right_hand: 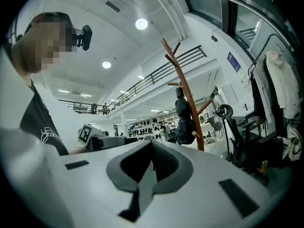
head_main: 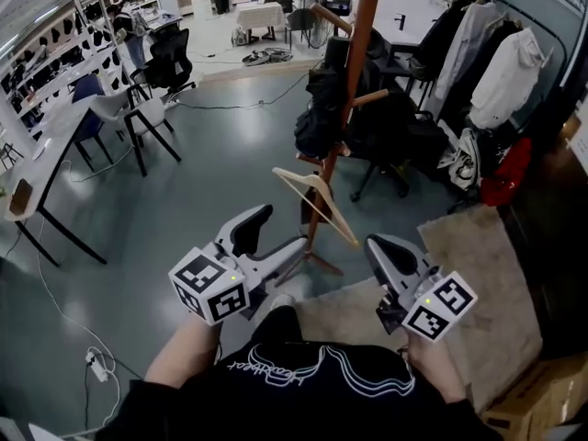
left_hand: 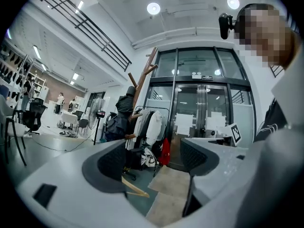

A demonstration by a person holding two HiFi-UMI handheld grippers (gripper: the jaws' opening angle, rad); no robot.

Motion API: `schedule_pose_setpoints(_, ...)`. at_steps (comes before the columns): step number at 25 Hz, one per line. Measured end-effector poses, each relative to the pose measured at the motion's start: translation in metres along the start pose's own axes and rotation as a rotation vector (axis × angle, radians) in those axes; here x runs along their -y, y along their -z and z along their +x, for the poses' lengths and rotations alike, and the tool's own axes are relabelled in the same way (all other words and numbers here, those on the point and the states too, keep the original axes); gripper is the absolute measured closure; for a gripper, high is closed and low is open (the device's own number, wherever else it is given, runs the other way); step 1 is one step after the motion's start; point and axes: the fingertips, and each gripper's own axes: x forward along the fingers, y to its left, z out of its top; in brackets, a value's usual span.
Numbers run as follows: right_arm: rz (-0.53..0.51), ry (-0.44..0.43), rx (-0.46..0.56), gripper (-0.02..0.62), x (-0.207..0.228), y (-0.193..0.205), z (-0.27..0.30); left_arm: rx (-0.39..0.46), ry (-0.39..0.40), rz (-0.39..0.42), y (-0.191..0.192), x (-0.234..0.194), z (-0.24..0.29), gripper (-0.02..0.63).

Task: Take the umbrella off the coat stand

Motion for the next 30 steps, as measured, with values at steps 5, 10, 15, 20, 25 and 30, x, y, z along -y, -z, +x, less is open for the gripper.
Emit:
schedule_pose_setpoints(5,-0.011,0.064,0.016,0.592,0.028,-0.010,0.009,0.000,0.025,0.030,-0.013,-0.029,0.036,0.258)
schedule_pose_setpoints(10,-0.026,0.113,0.034,0.592,0.048,-0.025,0.027,0.010,0.033,0.059,-0.036,-0.064,0.067,0.253)
schedule_pose_setpoints(15,-0.041,0.169,0.057,0.592,0.067,-0.037,0.045,0.005,0.057,0.085,-0.053,-0.099,0.098,0.249)
schedule_pose_setpoints(20,-0.053,0.222,0.076,0.592,0.086,-0.049,0.052,-0.026,0.075,0.138,-0.057,-0.122,0.133,0.249)
schedule_pose_setpoints(25,-0.057,0.277,0.088,0.592,0.098,-0.053,0.053,-0.054,0.106,0.185,-0.060,-0.135,0.161,0.249)
schedule_pose_setpoints(30,-0.049,0.322,0.085,0.592,0.107,-0.051,0.052,-0.078,0.148,0.207,-0.064,-0.140,0.187,0.249)
